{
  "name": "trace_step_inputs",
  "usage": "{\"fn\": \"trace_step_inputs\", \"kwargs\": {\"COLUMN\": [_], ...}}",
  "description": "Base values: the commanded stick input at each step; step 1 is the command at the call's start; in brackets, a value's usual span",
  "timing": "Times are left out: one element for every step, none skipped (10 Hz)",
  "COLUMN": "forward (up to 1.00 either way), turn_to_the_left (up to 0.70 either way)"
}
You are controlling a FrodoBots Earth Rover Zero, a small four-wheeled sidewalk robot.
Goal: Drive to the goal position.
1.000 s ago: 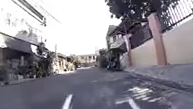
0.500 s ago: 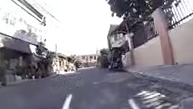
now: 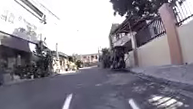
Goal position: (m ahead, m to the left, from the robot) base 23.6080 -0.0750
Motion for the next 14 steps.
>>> {"fn": "trace_step_inputs", "kwargs": {"forward": [0.7,0.7,0.7,0.7,0.7,0.7,0.7,0.7,0.7,0.83,0.85,0.85,0.85,0.85], "turn_to_the_left": [0.0,0.0,0.0,0.0,0.0,0.0,0.0,0.0,0.0,0.0,0.0,0.0,0.0,0.0]}}
